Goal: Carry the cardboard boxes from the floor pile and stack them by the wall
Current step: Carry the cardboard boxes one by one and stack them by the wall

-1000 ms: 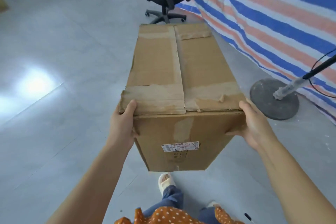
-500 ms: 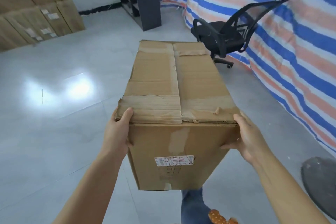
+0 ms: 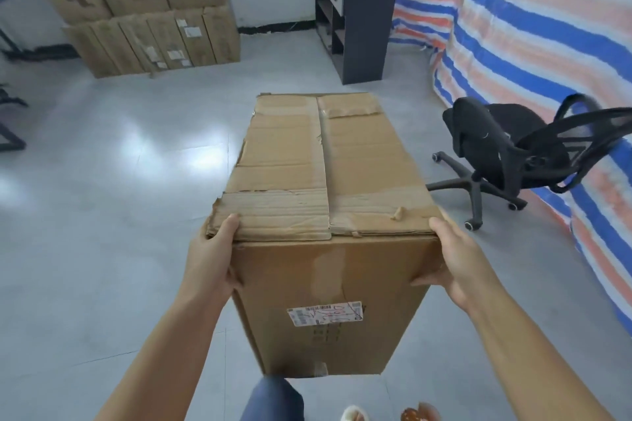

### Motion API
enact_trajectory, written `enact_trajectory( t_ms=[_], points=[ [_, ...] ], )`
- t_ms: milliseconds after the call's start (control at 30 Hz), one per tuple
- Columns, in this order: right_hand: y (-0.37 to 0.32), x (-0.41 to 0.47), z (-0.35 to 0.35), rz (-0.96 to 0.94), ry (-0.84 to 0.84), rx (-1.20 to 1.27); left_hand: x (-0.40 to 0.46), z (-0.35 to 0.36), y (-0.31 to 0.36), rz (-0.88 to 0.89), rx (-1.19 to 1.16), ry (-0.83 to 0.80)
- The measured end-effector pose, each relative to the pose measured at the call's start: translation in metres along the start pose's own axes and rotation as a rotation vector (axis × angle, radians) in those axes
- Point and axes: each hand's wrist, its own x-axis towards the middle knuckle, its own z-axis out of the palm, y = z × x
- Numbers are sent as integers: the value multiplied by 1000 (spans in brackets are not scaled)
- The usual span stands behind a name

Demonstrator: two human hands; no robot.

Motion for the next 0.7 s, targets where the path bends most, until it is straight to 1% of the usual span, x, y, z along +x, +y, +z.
enact_trajectory(
  t_ms=[233,400,533,700],
  points=[
    [-66,118,94,-37,-58,-40,138,28,50,-5,-51,46],
    [-115,206,179,-18,-5,-37,255,48,110,-34,-48,34],
    [-159,264,245,-3,-10,-56,342,57,164,-30,-42,35],
    [-202,332,307,-36,1,-46,428,73,210,-5,-45,33]
  ],
)
